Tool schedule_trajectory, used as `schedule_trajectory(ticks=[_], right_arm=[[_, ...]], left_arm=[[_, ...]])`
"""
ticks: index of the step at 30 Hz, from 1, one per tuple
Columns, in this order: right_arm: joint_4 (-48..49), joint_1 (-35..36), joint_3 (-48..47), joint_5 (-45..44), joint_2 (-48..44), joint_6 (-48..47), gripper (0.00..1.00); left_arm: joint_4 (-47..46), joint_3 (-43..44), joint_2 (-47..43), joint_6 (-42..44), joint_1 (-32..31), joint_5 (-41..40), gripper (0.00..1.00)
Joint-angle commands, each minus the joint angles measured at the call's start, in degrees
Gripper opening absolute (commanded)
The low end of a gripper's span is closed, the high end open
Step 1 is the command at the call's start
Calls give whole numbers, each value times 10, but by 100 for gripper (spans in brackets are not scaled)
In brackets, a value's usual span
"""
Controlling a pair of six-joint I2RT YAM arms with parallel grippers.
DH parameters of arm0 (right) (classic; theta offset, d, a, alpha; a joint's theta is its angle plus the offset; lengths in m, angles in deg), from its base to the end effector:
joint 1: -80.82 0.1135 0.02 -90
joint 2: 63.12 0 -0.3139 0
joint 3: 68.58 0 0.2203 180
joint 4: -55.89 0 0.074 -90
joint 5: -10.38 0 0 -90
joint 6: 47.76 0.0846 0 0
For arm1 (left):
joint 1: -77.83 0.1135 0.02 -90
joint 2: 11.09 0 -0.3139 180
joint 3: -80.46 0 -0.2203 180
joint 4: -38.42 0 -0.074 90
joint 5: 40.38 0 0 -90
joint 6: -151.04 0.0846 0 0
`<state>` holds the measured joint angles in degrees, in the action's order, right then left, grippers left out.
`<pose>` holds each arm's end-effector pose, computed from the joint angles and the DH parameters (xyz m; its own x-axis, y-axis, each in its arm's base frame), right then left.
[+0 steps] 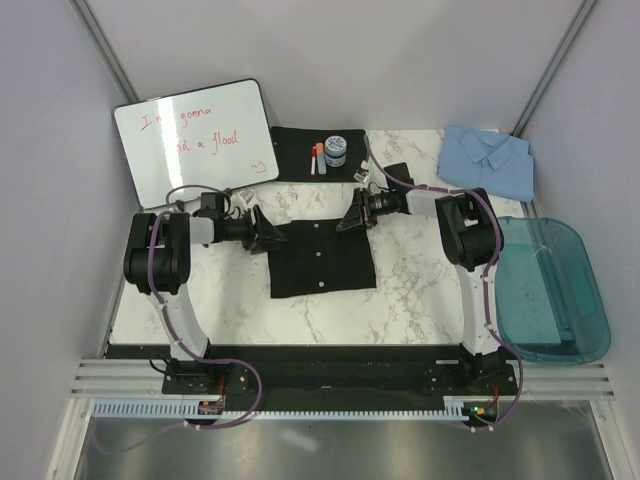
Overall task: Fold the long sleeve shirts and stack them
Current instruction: Fold the shirt
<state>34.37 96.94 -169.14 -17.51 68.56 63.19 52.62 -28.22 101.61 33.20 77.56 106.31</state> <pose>0.4464 0.2068 0.1438 -0.9438 -0.0987 -0.3155 -0.3295 0.3595 0.8730 0.3742 -0.0725 0.1581 -0.9512 -0.2520 -0.1779 0.0348 0.4854 -0.8736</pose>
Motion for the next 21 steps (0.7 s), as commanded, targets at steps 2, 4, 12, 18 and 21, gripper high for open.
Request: schedule_trajectory(ticks=[2,4,12,18,21], right_arm=[[-93,1,-49,-64,-30,-99,40],[-123,14,-74,-75,-55,-126,40],[-153,64,-79,-124,-80,-118,39],[-163,64,-81,-202,-46,-133,39],[-212,66,-126,-244,-6,-171,39]], left_arm=[[39,-49,-94,13,-9,44,57],[40,-37,-151,42,-20,44,57],[-15,55,-84,-1,-32,-9,52],[0,61,-8,-6,-22,-87,51],[40,55,2,14,-20,-112,50]])
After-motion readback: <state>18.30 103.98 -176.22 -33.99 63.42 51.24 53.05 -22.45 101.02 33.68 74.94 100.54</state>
